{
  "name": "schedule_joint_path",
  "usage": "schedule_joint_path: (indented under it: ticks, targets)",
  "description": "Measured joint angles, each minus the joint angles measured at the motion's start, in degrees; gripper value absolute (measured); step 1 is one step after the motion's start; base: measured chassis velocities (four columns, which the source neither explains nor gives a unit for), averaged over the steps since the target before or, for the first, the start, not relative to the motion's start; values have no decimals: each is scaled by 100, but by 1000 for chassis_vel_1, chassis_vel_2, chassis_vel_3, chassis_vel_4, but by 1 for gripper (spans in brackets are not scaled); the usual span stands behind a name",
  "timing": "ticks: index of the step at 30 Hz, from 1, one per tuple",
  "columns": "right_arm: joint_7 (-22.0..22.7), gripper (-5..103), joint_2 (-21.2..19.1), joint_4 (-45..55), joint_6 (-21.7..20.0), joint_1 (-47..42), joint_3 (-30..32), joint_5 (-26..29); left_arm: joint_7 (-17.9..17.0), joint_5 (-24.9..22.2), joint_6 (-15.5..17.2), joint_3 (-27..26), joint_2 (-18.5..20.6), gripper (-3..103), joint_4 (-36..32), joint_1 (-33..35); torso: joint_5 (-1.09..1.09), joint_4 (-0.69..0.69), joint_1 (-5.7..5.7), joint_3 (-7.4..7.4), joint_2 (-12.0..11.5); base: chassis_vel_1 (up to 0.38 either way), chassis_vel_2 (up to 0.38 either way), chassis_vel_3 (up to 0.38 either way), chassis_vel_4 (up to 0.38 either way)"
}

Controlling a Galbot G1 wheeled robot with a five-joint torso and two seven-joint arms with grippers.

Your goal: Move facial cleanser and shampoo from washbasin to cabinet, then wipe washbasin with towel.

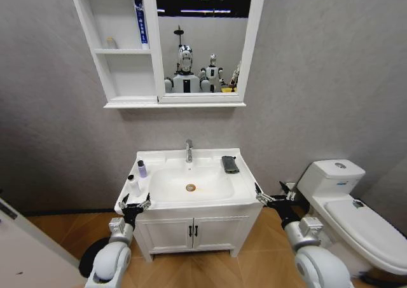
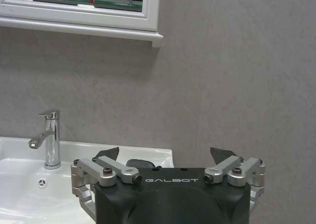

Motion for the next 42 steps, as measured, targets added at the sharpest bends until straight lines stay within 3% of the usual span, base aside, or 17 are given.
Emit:
schedule_joint_path:
  ticks: [10, 25, 27, 30, 31, 42]
  targets:
    - [-73, 100, -93, 18, 45, -17, -47, -19, 16, -97, -115, -125, -45, 100, 433, -502, 0, 0, 0, 0, 0, 0, 0, 0, 0]
    - [-113, 100, -163, 54, 72, 19, -70, -6, 152, -4, -534, -195, -179, 102, 1070, -909, -1, 0, 0, 0, 0, 0, 0, 0, 0]
    - [-112, 100, -165, 49, 72, 19, -76, -6, 170, 30, -560, -210, -194, 99, 1097, -911, -1, 0, 0, 0, 0, 0, 0, 0, 0]
    - [-103, 100, -201, 34, 71, 29, -96, 6, 212, 76, -607, -231, -219, 84, 1119, -862, -1, 0, 0, 0, 0, 0, 0, 0, 0]
    - [-103, 100, -201, 34, 71, 29, -96, 6, 212, 76, -607, -231, -219, 84, 1119, -862, -1, 0, 0, 0, 0, 0, 0, 0, 0]
    - [-86, 100, -220, 20, 41, 107, -164, 36, 314, 71, -594, -391, -218, 40, 1042, -773, 0, 0, -1, 0, 0, 0, 0, 0, 0]
